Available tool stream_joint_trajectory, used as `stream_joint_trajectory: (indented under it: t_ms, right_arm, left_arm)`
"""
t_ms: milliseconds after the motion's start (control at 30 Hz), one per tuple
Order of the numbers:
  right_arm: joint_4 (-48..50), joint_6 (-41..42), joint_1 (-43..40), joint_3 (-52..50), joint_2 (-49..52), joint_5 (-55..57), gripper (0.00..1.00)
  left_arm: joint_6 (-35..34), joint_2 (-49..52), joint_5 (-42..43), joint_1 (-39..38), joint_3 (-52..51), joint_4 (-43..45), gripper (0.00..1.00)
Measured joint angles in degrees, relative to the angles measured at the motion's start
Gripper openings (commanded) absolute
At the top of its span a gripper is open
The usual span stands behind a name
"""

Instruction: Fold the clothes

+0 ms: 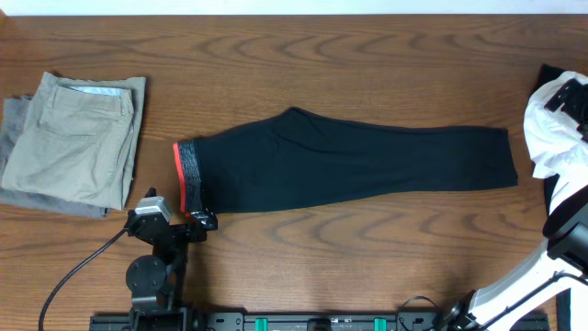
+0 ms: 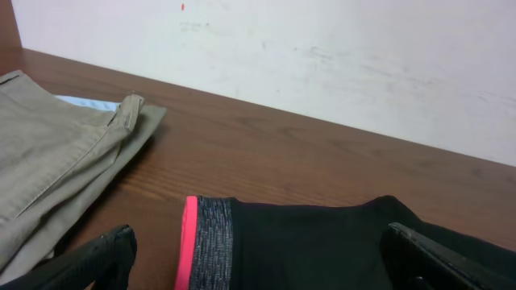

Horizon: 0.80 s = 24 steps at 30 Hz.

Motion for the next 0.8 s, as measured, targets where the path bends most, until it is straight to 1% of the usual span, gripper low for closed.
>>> stream_joint_trajectory:
  t_ms: [67,100,200,400,500,600,800]
  right_arm:
    - [-1.60,-0.15,0.15,-0.70,0.00,-0.44,0.91]
    - [-1.90,-0.44,0.20,-1.38,0.00,-0.57,0.91]
    - [-1.18,-3.06,0.37,-4.79,0.00,-1.57,0.91]
    - [5.29,-15.17,0.87,-14.45,0.00,-5.14,0.91]
    - [9.97,-19.67,0.96,-18.16,0.02,-5.66,0.97]
    - [11.23,-22.84,0.94,-19.93,0.02,-5.60,0.97]
    - [11.87,-27.43,0.96,-20.24,0.02,-6.51,0.96]
  left_arm:
    - [0.00,0.00,0.02,0.00,0.00,0.00,0.98]
    - [0.00,0.00,0.02,0.00,0.00,0.00,0.98]
    - [0.00,0.00,0.00,0.00,0.00,0.00,0.98]
    - [-0.02,0.00,0.02,0.00,0.00,0.00,0.98]
    - [0.00,0.00,0.00,0.00,0.00,0.00,0.98]
    - [-0.02,0.00,0.02,0.00,0.00,0.00,0.98]
    - [0.00,0.00,0.02,0.00,0.00,0.00,0.98]
